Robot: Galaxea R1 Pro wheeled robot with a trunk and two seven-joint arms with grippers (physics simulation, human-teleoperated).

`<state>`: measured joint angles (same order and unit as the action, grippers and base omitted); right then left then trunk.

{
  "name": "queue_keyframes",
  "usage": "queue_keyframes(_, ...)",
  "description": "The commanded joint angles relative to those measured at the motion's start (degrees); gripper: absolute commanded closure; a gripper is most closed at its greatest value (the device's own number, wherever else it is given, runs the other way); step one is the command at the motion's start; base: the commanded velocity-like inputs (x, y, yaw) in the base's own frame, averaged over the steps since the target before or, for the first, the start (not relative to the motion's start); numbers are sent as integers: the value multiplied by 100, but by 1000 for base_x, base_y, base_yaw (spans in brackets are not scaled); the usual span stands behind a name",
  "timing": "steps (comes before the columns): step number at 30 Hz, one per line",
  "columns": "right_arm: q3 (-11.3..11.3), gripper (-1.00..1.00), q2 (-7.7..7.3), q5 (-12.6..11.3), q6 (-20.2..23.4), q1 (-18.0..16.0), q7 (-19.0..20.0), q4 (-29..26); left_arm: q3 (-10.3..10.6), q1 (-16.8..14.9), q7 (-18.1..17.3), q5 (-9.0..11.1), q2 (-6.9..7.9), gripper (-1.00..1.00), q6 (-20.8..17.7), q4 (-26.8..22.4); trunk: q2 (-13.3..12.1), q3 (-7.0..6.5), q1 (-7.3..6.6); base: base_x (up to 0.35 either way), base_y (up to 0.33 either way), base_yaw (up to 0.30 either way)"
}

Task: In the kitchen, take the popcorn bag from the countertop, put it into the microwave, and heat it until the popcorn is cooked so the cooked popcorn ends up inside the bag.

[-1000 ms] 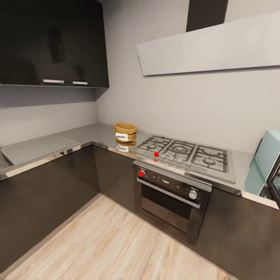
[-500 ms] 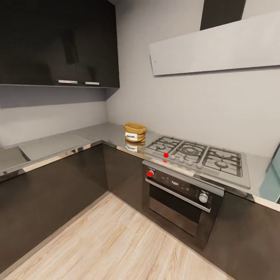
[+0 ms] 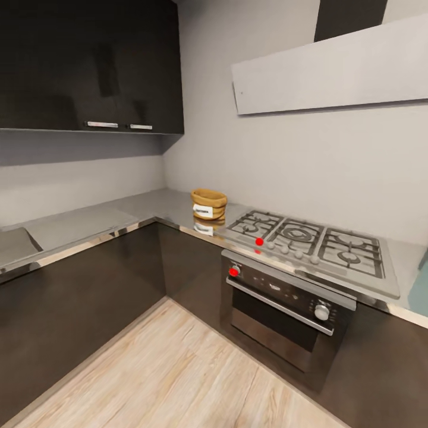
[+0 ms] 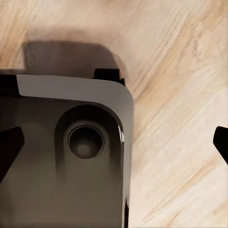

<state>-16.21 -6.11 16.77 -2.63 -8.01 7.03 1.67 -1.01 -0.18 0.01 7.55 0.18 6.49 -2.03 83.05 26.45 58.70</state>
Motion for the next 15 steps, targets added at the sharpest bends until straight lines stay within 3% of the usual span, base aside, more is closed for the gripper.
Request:
queue_keyframes(1, -49, -100, -4, 50, -26, -7, 9, 18, -6, -1, 0, 36, -1, -100, 16, 1, 3, 5, 3, 295, 115, 0)
queue_keyframes(7, -49, -100, -4, 54, -22, -7, 9, 18, -12, 0, -1, 36, -1, -100, 19, 1, 3, 5, 3, 290, 104, 0)
queue_keyframes(15, -49, -100, -4, 54, -21, -7, 9, 18, -6, -1, -1, 36, -1, -100, 10, 1, 3, 5, 3, 297, 11, 0)
